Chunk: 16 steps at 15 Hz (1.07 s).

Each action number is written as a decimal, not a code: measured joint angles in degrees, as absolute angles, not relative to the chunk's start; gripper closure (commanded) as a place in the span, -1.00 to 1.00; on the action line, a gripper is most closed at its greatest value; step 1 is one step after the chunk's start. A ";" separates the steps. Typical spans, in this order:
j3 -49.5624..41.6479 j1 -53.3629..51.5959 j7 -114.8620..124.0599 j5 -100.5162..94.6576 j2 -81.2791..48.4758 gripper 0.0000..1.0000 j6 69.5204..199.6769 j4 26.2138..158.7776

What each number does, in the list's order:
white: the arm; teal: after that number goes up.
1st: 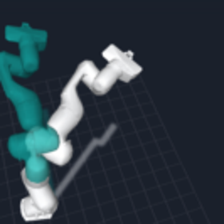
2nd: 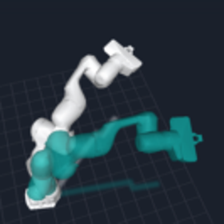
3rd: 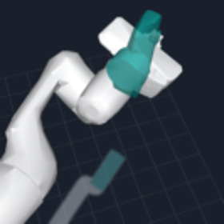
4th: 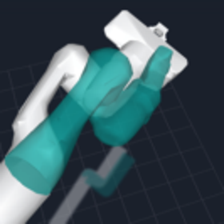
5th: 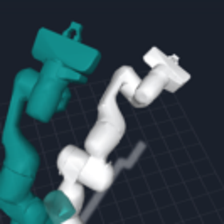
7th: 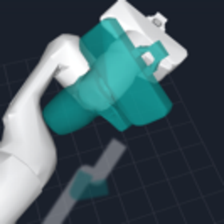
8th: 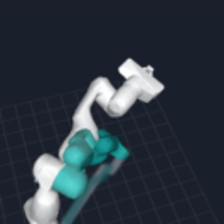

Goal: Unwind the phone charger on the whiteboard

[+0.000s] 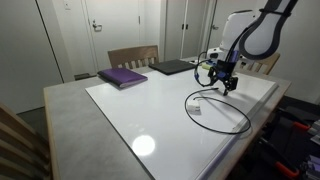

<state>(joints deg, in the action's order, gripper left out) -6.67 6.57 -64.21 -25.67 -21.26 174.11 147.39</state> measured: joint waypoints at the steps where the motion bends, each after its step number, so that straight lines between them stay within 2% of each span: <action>1: -6.67 6.56 -64.19 -25.67 -21.26 -1.00 174.08 147.37; 3: -6.64 6.55 -64.12 -25.67 -21.27 -1.00 173.99 147.32; 4: -6.64 6.54 -64.11 -25.67 -21.27 -0.50 173.96 147.30; 5: -6.63 6.53 -64.11 -25.67 -21.28 -0.47 173.93 147.29; 7: -6.52 6.52 -64.04 -25.59 -21.14 -0.28 173.35 147.24; 11: -4.53 7.27 -63.36 -21.53 -19.59 0.28 167.08 146.80; 15: -2.87 8.32 -63.22 -15.38 -19.46 0.93 162.51 144.53; 16: -2.55 8.59 -63.22 -14.21 -19.78 1.00 162.08 143.77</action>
<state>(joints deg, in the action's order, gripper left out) -2.55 8.59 -63.22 -14.21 -19.78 162.08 143.77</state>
